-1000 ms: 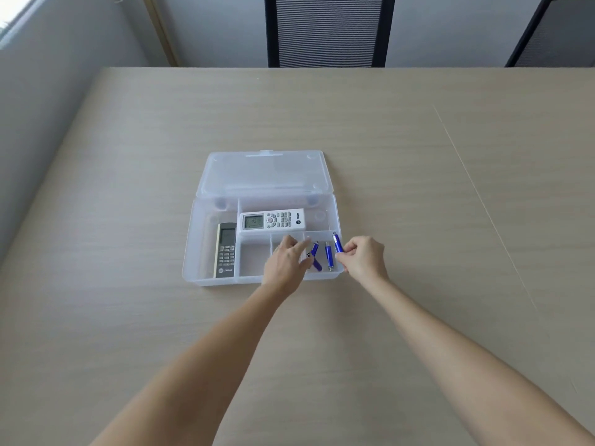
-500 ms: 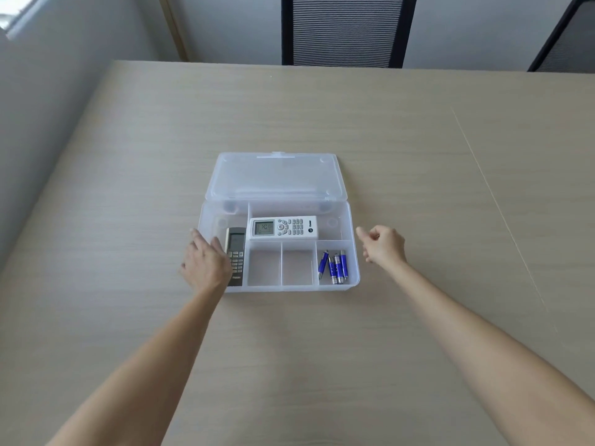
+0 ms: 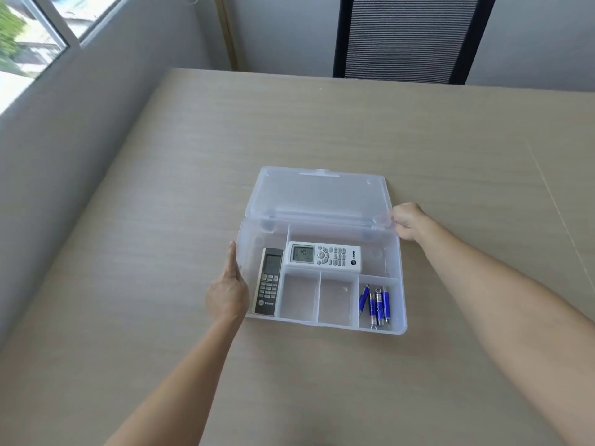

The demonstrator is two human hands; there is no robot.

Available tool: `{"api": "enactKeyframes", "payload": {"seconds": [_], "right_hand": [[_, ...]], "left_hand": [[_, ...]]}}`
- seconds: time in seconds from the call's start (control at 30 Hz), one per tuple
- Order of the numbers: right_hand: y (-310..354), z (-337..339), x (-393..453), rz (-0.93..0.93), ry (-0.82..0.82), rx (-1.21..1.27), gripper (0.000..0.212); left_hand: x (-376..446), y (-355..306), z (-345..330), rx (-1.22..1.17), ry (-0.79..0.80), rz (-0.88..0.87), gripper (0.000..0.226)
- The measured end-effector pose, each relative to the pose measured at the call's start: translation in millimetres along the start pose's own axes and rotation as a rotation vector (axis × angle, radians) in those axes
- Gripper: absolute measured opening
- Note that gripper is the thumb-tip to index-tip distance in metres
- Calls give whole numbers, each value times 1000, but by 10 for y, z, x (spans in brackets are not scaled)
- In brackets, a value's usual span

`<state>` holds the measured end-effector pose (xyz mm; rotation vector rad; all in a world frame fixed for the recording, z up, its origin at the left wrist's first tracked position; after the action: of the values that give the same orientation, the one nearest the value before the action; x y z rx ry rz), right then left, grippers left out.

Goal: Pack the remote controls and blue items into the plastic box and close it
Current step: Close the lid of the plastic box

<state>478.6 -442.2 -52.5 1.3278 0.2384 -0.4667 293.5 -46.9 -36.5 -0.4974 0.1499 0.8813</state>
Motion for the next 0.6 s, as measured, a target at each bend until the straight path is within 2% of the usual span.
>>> {"api": "enactKeyframes", "payload": {"seconds": [0.13,0.23,0.3,0.37,0.4,0.47,0.53,0.57,0.6], "right_hand": [[52,-63,3,20,-34,205,38],[235,-40,-91,97,-25,293,42],[418,36,-210,158,-29,337,38],[553,94,-381,163,-6,464,25],[606,109,-475,161,29,548,27],[659,140,-711,158,123,660,52],[628,166,-969,120,210,698,80],[592,163,-1103,98,270,677,87],[525,162,-1213,83,325,603,82]], "left_hand": [[25,16,14,-50,3,20,47],[21,8,11,-88,10,16,47],[12,4,11,-97,31,22,46],[7,0,16,-102,57,22,46],[-15,-19,45,-126,82,21,46],[-6,-32,21,-284,205,14,45],[-1,-22,-63,-549,472,94,53],[2,17,-107,-657,603,186,65],[-10,59,-117,-731,703,285,74]]}}
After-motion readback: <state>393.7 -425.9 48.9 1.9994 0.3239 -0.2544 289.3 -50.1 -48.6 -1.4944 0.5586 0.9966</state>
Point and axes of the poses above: each hand's wrist, its own x-axis towards the middle knuckle, its own z-axis out of the back of the hand, y = z × x, the point moved 9 cm from there along x, towards the middle knuckle, and after that the axes turned 15 degrees about z, right-handed, at the moved point
